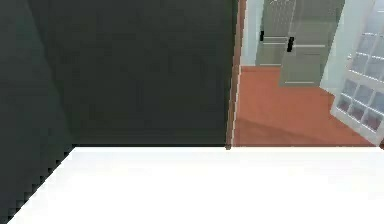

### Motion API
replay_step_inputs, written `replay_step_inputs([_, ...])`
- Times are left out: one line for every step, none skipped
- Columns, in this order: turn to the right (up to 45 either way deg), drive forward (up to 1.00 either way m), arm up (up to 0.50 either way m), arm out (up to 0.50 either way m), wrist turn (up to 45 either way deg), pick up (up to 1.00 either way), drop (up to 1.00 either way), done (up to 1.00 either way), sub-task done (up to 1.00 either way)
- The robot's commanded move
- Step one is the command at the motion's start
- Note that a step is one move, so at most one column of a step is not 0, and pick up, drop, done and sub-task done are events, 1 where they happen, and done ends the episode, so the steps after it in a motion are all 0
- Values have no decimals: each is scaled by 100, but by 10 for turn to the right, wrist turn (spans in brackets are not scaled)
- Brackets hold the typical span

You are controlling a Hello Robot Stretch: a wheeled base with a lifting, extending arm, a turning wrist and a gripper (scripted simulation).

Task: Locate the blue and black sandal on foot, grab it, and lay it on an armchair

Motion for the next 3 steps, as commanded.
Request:
replay_step_inputs([360,0,0,0,0,0,0,0,0])
replay_step_inputs([0,100,0,0,0,0,0,0,0])
replay_step_inputs([0,100,0,0,0,0,0,0,0])
